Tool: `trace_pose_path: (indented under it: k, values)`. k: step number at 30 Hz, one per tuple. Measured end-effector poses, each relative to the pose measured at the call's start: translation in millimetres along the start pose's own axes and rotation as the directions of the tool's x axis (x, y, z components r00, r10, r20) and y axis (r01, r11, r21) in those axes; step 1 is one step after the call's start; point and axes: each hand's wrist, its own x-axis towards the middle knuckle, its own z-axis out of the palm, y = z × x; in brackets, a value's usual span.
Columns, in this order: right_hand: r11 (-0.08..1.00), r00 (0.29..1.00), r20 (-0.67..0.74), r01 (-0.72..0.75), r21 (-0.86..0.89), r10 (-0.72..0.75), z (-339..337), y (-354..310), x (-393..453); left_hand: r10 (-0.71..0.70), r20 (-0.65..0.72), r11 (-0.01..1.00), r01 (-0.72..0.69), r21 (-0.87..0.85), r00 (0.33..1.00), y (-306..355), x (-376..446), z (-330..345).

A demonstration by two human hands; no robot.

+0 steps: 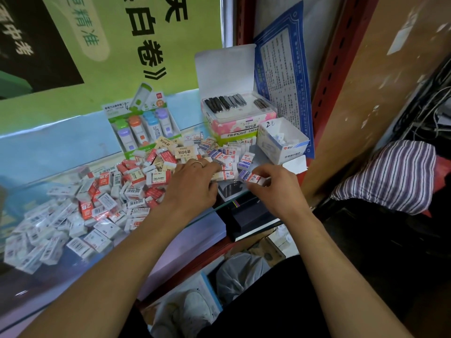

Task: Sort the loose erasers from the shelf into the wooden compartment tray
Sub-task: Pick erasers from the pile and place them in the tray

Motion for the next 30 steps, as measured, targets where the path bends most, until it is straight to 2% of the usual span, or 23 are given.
trace_pose_path:
  k: [5,8,11,16,21,25,28,30]
  values:
    - [0.999,1.000,0.001,0.012,-0.038,-0.012,0,-2,0,0.013,-0.007,1.000,-0.013,0.000,1.000,1,2,0]
    - [0.999,0.997,-0.070,-0.038,0.014,0.039,-5,1,2,0.072,-0.018,0.997,-0.072,0.002,0.997,7,9,-2]
    - [0.994,0.987,-0.128,-0.091,0.065,0.098,-7,4,3,0.122,0.041,0.990,-0.124,0.061,0.992,19,18,2]
    - [0.992,0.990,-0.096,-0.095,0.088,0.104,-7,5,0,0.050,0.098,0.989,-0.063,0.132,0.994,26,19,9]
    - [0.989,0.994,-0.067,-0.082,0.125,0.091,-6,7,1,0.092,0.168,0.993,-0.102,0.052,0.981,18,17,-2]
    - [0.979,0.992,-0.055,-0.104,0.176,0.115,-4,8,3,0.148,0.163,0.989,-0.150,0.001,0.975,16,18,-1]
    - [0.966,0.987,-0.059,-0.133,0.223,0.149,-4,11,3,0.154,0.064,0.984,-0.148,-0.097,0.986,12,20,4]
    - [0.947,0.983,-0.044,-0.158,0.281,0.177,-6,11,3,0.099,-0.039,0.956,-0.106,-0.275,0.994,14,17,4]
